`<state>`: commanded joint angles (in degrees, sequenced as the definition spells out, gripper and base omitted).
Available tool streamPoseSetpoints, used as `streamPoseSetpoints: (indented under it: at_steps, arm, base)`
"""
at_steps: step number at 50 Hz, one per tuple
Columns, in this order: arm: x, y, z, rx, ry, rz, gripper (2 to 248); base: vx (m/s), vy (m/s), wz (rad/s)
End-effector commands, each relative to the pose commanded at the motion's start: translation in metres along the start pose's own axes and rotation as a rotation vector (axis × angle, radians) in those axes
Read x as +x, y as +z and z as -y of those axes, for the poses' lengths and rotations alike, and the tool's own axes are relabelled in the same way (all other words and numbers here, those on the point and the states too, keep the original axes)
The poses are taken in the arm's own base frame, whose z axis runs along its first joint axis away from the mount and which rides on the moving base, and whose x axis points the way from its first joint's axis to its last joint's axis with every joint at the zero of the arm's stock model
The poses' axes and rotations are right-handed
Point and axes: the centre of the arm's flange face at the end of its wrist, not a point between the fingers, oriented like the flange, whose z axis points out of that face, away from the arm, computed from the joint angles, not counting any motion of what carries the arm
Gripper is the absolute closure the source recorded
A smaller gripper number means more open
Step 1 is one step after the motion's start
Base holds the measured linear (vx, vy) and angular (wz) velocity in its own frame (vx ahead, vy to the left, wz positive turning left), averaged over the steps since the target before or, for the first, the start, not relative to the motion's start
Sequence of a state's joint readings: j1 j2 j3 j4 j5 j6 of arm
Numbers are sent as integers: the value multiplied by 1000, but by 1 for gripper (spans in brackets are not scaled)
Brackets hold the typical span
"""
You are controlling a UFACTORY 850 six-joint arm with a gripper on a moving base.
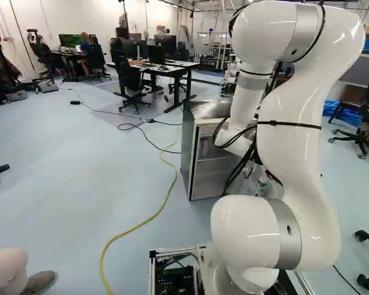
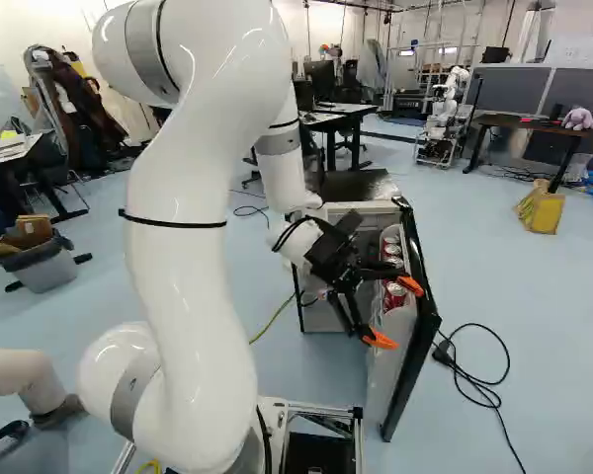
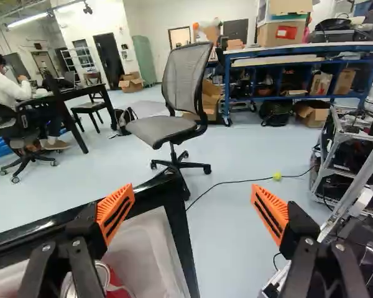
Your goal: Grab a drink from the fridge
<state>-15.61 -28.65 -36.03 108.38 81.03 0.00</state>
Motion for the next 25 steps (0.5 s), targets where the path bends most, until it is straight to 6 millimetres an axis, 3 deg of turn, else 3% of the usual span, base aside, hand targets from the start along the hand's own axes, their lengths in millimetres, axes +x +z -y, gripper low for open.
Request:
streamPoseSetpoints:
  at_steps: [25]
  arm:
    - [8, 37, 47, -111, 98, 4, 3]
  base:
    - [0, 0, 0]
